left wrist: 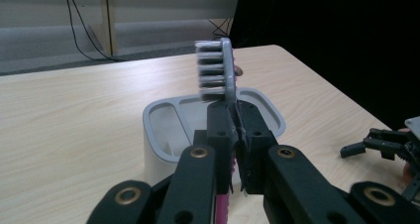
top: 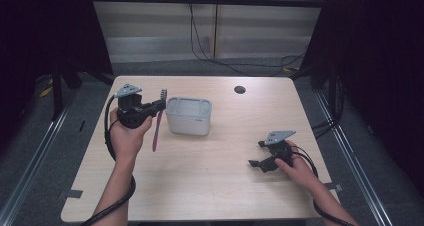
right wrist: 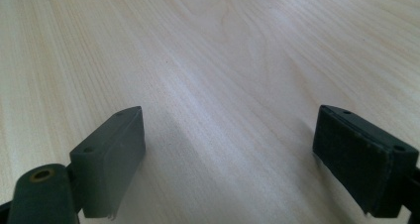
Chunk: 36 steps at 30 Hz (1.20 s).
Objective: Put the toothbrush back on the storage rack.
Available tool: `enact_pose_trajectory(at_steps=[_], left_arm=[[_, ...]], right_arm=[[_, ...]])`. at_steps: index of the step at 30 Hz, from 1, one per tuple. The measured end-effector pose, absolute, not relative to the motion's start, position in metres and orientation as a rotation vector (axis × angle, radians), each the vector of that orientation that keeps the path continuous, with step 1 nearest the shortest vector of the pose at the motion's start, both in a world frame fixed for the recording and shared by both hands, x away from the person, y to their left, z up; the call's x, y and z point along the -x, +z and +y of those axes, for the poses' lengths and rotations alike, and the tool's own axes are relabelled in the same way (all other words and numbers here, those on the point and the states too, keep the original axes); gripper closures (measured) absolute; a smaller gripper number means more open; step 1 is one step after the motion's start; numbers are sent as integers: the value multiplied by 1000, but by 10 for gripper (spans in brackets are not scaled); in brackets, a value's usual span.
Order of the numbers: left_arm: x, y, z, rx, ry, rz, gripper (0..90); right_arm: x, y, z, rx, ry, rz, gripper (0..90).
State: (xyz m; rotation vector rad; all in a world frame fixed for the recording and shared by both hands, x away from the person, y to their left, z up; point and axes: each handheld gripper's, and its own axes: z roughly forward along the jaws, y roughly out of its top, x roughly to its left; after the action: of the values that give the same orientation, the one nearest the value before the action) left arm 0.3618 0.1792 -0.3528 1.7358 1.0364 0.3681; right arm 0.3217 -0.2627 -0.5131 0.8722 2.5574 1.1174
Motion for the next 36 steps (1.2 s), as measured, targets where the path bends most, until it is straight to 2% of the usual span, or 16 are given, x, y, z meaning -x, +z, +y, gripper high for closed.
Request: enact_pose_trajectory(at_steps=[36], left_arm=[[-373, -333, 172, -1605, 472, 1027, 858]], right_arm=[[-322, -513, -263, -872, 1118, 2558, 125]])
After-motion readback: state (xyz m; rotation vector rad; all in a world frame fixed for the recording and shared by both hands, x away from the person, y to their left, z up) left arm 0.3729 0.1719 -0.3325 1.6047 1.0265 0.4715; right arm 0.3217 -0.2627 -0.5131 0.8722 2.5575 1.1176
